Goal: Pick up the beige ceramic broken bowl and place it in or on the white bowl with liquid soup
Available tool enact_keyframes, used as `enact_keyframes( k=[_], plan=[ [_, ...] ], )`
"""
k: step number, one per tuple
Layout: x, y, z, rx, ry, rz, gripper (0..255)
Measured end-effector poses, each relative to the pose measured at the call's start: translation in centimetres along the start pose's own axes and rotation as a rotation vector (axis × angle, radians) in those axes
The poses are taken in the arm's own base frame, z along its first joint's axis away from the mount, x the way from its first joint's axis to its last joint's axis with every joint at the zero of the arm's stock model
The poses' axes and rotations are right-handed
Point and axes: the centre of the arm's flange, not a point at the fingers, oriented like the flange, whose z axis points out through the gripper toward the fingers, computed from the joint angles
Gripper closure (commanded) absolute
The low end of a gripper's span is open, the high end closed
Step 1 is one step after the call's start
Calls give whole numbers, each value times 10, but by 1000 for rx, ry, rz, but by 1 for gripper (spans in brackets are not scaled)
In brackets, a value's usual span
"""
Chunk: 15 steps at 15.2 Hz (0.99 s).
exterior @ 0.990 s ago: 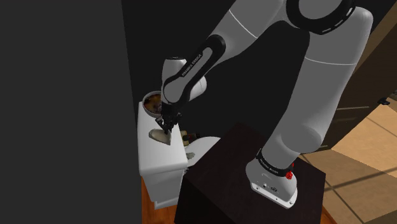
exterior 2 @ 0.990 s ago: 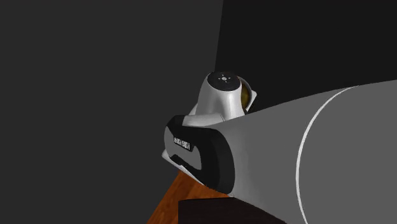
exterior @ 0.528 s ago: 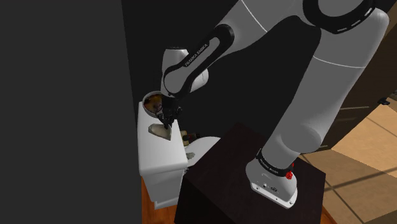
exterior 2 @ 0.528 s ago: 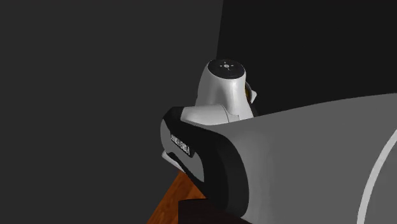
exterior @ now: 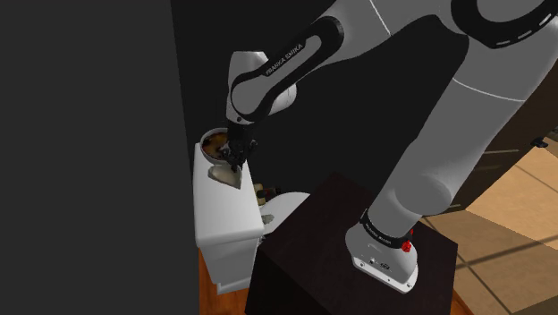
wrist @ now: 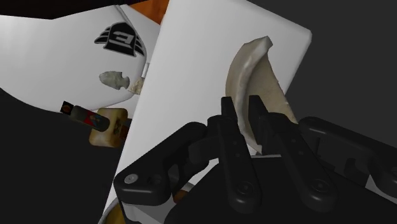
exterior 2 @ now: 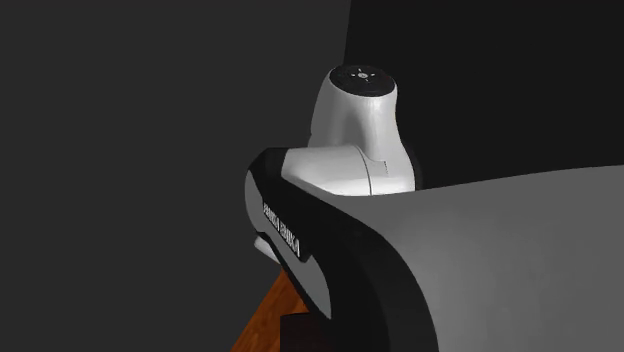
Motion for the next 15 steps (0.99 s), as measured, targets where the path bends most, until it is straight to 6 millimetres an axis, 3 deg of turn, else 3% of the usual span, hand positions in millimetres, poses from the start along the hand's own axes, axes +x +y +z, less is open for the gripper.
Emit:
enact_keyframes(
  k=[8,10,15],
  plan=[
    [-4,-5,-41,0,0,0,255],
    [8,2,-47,0,0,0,255],
    [63,31,-61,0,0,0,255]
  ],
)
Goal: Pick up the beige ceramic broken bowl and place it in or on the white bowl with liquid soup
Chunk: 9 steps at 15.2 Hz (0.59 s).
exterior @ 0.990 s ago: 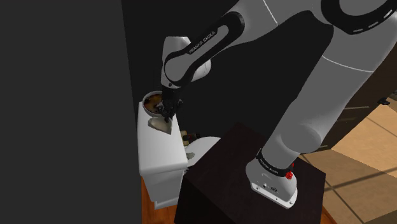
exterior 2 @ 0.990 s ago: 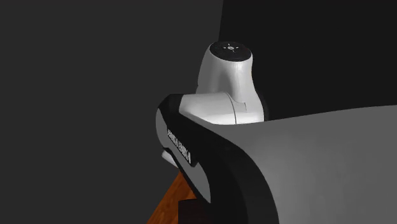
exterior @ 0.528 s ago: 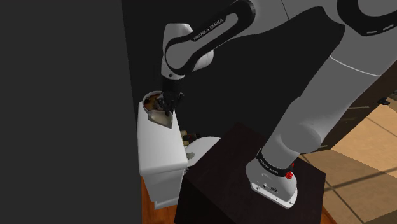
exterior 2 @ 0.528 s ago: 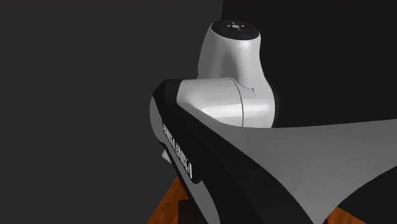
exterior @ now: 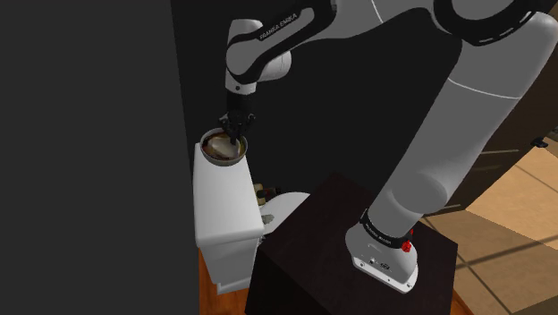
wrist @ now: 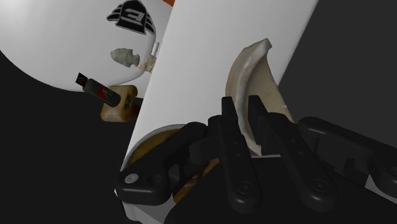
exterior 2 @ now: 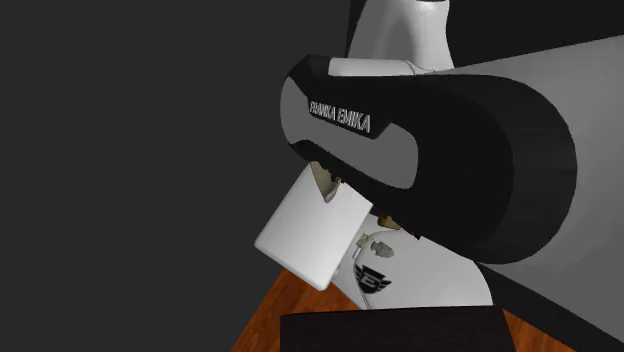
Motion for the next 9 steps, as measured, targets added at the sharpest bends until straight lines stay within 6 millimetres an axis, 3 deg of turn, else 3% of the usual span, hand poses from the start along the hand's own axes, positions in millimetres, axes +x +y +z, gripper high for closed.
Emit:
enact_keyframes(
  k=[9],
  plan=[
    [101,55,-35,0,0,0,255]
  ],
)
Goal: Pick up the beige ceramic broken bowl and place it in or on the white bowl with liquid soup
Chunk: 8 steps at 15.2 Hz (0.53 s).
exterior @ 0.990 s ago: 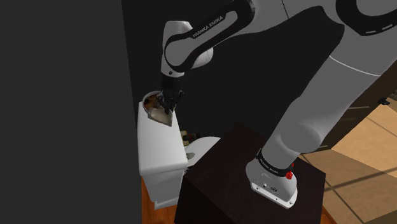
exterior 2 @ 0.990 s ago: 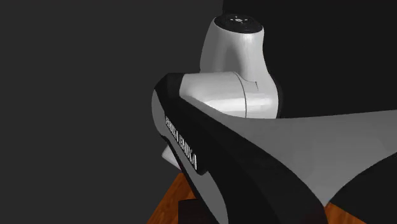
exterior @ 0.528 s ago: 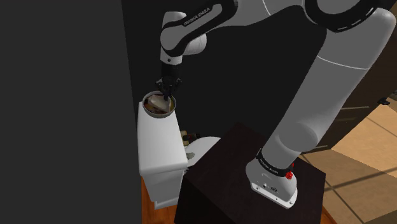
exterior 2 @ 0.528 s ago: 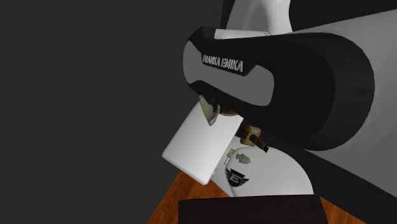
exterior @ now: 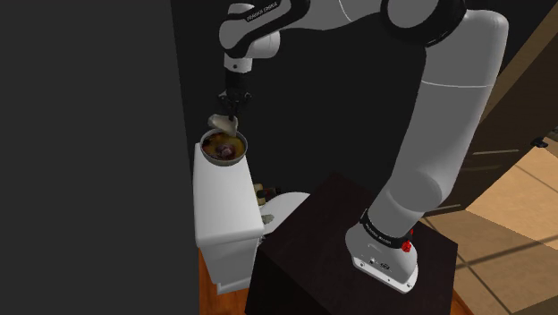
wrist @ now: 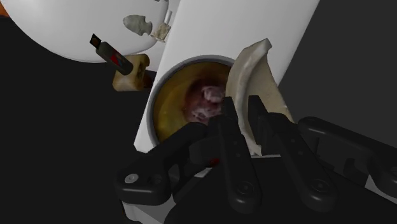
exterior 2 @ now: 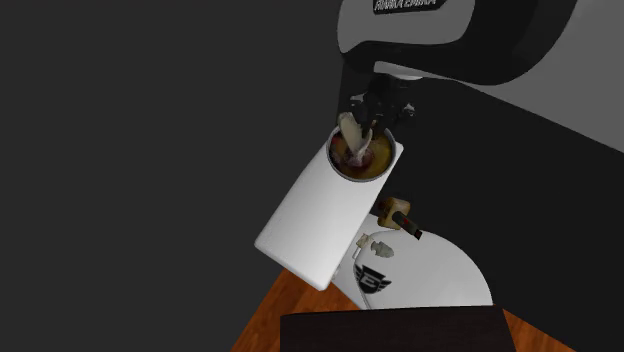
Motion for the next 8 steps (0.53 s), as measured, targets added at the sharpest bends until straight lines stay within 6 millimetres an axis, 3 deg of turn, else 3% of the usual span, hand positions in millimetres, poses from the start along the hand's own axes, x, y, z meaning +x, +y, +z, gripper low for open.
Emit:
enact_keyframes(
  k=[6,8],
  plan=[
    [69,35,-17,0,0,0,255],
    [73,39,-9,0,0,0,255]
  ],
)
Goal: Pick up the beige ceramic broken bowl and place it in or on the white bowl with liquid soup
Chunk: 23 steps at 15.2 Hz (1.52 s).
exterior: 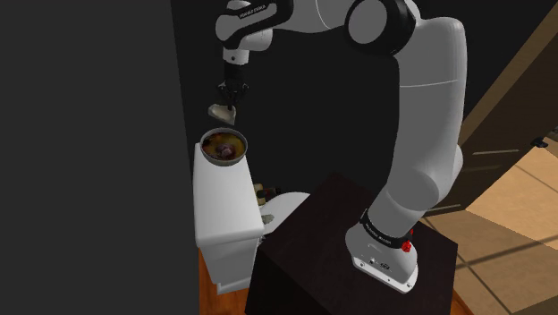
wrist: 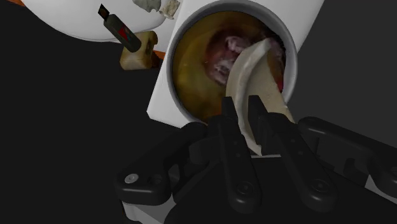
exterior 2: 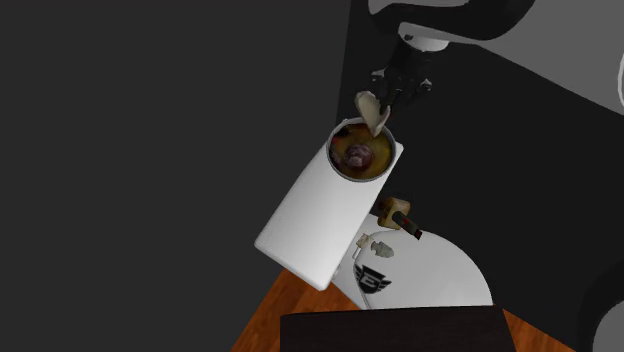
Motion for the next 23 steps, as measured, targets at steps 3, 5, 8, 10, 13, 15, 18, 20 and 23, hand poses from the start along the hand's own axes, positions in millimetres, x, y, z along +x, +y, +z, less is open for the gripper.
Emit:
enact_keyframes(
  k=[3,5,8,10,13,15,18,20,23],
  plan=[
    [3,3,14,0,0,0,255],
    [5,4,23,0,0,0,255],
    [7,6,39,0,0,-1,255],
    [7,7,50,0,0,-1,255],
    [9,8,66,0,0,-1,255],
    [9,9,77,0,0,-1,255],
    [11,12,90,0,0,0,255],
    [11,11,92,0,0,0,255],
    [11,11,93,0,0,-1,255]
  ],
)
